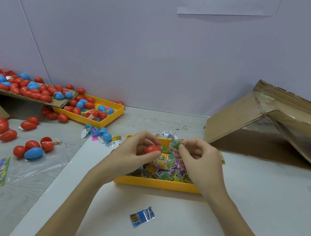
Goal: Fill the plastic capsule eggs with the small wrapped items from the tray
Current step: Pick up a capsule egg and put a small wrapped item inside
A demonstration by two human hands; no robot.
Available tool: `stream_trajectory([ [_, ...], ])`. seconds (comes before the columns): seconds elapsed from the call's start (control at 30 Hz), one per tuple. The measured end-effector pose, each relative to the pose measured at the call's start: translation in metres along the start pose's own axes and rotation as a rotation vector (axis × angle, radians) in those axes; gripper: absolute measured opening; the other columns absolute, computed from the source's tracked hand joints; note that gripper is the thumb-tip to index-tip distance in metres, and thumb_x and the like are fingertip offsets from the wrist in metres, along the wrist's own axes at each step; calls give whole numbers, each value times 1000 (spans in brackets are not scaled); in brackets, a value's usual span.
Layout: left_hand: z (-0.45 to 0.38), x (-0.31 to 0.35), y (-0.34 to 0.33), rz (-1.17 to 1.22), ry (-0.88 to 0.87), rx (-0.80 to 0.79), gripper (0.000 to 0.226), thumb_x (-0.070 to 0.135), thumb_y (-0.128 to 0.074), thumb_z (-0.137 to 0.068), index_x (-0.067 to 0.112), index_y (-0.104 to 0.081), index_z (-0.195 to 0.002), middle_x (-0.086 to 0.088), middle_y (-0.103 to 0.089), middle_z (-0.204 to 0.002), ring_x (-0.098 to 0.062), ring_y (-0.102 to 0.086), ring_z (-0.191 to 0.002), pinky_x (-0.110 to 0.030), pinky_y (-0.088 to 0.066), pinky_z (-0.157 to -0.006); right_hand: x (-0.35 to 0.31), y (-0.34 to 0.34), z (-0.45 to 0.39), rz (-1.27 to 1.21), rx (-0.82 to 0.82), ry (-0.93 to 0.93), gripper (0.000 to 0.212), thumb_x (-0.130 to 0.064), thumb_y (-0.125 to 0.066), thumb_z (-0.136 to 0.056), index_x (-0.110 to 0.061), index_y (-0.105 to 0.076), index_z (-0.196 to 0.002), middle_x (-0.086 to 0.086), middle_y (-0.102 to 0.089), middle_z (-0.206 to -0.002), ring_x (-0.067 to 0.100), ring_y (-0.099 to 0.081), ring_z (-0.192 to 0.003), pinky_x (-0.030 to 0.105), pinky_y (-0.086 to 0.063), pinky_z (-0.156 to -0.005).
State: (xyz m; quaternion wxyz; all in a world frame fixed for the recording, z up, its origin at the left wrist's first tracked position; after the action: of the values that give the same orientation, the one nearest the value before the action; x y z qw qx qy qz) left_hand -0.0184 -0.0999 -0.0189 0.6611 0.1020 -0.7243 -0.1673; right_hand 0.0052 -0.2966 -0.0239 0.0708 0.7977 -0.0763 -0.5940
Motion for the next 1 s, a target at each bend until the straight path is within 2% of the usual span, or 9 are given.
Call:
stream_trajectory([
  [0.07, -1, 4, -2, 12, -38, 13, 30, 24, -79, -88, 33, -64, -113, 8, -70, -110, -10, -70, -101, -28, -60, -84, 0, 0, 0, -49, -7, -38, 6, -23, -75, -92, -22, -73, -86, -2, -76, -76, 16, -74, -76, 47, -62, -78],
  [0.13, -1, 6, -3, 66, -74, 37, 29, 23, -82, -84, 35, -69, -107, 12, -72, -107, -10, -71, -102, -26, -61, -82, 0, 1, 0, -113, -12, -92, 11, -30, -77, -90, -20, -76, -85, 0, -76, -74, 20, -74, -74, 45, -64, -74],
  [0.23, 0, 9, -4, 148, -92, 41, 28, 21, -82, -84, 38, -73, -105, 16, -72, -109, -10, -72, -103, -24, -60, -80, 1, 1, 0, -171, -30, -115, 12, -29, -76, -91, -17, -77, -87, 0, -78, -76, 17, -76, -74, 38, -64, -70],
  [0.43, -2, 11, -2, 166, -97, 125, 27, 24, -74, -91, 28, -71, -117, 8, -74, -112, -12, -71, -106, -26, -60, -87, -1, -3, 0, -191, -91, -87, 11, -26, -74, -92, -16, -79, -91, -2, -79, -83, 13, -77, -80, 22, -60, -67],
  [0.53, -3, 10, 0, 182, -85, 149, 26, 22, -72, -93, 24, -70, -118, 6, -75, -111, -15, -73, -103, -25, -59, -87, -2, -5, 0, -175, -114, -71, 9, -24, -74, -93, -17, -79, -92, -3, -79, -84, 13, -77, -82, 22, -60, -67],
  [0.73, -2, 11, -4, 163, -111, 96, 27, 22, -74, -91, 28, -71, -117, 12, -75, -109, -8, -71, -104, -18, -57, -82, 0, -7, 1, -175, -123, -66, 10, -19, -77, -90, -13, -78, -99, 0, -79, -83, 14, -77, -80, 23, -61, -70],
  [0.87, -2, 10, -5, 207, -126, 122, 35, 19, -77, -87, 22, -66, -120, 5, -76, -109, -13, -72, -105, -22, -58, -87, -2, -8, 1, -268, -138, -78, 19, -10, -79, -88, -8, -75, -106, 4, -80, -89, 16, -78, -84, 22, -60, -71],
  [1.0, -2, 9, -4, 230, -117, 134, 34, 24, -78, -83, 17, -68, -114, 2, -77, -105, -16, -74, -100, -26, -60, -86, -7, -8, 2, -223, -141, -13, 23, -8, -80, -86, -16, -75, -107, -2, -79, -94, 10, -76, -88, 20, -59, -74],
])
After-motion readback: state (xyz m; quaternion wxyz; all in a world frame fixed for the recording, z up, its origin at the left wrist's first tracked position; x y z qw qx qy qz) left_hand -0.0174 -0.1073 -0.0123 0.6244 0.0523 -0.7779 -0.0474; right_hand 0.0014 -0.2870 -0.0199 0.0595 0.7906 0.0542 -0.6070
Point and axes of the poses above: each hand's wrist, its own z-axis away from the middle knuckle, its own y-axis out of the back of the hand, x = y × z, the point moved 5 cm from there along -z, towards the middle knuckle
